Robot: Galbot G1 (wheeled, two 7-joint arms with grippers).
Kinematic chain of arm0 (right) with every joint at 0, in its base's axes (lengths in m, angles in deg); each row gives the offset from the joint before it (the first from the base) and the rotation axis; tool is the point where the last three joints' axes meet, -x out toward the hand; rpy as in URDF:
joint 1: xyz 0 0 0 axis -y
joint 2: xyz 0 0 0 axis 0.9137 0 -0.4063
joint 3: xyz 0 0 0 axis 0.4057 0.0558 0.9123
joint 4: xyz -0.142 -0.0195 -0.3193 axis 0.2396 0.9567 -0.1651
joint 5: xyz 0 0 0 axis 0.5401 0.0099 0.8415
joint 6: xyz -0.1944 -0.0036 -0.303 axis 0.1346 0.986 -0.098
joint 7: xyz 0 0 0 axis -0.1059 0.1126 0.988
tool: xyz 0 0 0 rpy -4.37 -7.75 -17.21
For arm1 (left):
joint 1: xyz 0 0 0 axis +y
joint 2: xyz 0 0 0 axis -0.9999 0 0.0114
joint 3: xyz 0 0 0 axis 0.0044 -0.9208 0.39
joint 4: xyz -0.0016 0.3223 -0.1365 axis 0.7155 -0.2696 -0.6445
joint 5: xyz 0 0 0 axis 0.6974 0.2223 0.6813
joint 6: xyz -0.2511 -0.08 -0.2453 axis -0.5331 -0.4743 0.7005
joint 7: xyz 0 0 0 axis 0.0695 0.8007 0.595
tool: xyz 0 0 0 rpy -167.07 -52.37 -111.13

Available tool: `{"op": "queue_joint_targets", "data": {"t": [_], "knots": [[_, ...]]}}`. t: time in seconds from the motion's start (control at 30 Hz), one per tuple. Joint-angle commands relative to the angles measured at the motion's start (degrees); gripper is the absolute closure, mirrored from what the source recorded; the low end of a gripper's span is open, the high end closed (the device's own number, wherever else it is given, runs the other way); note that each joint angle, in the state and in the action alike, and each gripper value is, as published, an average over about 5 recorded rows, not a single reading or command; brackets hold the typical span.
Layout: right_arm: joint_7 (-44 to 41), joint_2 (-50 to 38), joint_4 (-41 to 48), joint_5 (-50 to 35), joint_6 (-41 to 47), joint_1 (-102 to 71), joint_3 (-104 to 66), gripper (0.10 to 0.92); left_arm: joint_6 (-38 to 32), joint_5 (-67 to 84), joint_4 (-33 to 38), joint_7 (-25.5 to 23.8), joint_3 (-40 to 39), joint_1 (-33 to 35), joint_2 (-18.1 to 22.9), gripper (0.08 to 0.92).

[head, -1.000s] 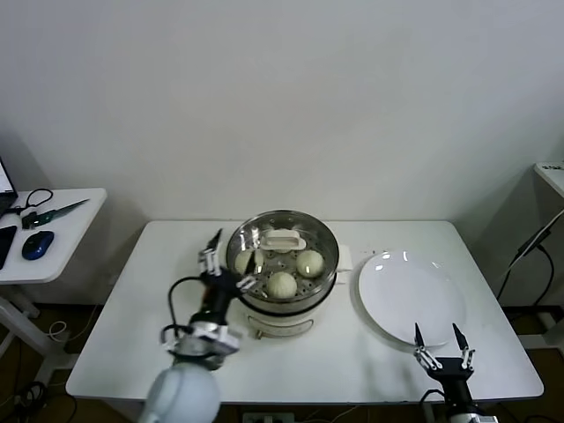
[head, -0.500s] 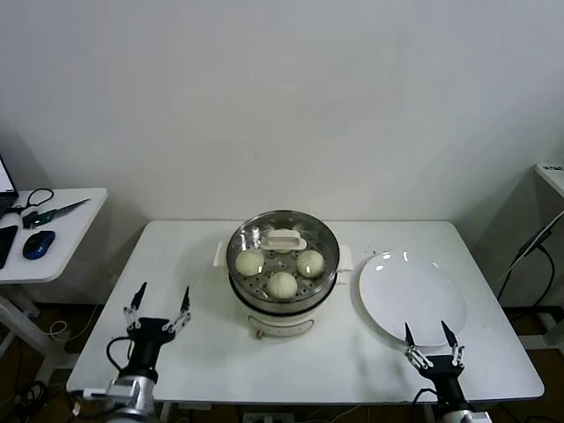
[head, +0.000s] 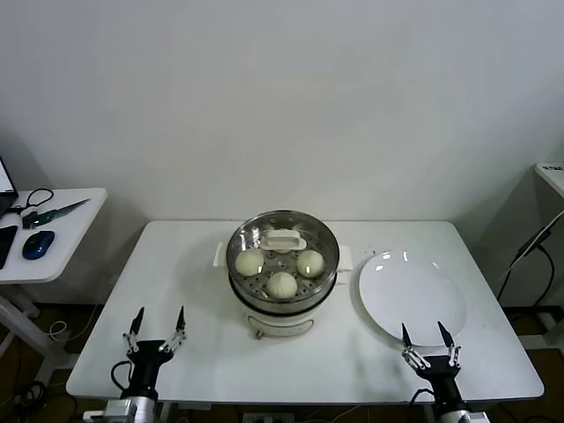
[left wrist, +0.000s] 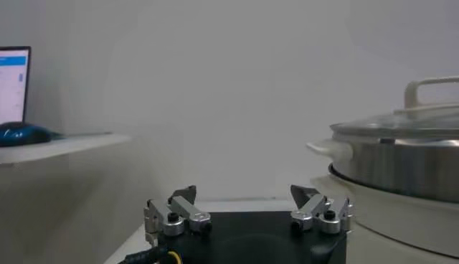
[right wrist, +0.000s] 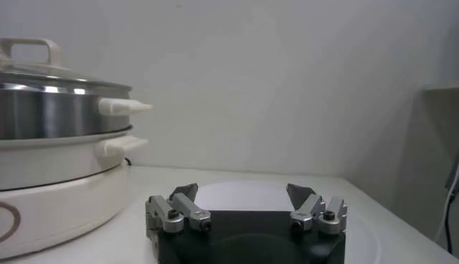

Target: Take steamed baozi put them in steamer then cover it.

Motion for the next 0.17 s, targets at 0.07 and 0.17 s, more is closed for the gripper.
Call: {"op": "queue_joint_targets", "data": {"t": [0.07, 0.17], "knots": [[-0.3, 0.2, 0.0, -0.3, 0.0, 0.1, 0.3, 0.203, -2.8, 2.9, -3.2, 0.0, 0.0, 0.5, 0.3, 0.177], [-0.3, 0.2, 0.0, -0.3, 0.0, 0.0, 0.3, 0.203, -2.8, 3.0, -3.1, 0.0, 0.0, 0.5, 0.2, 0.177]]}}
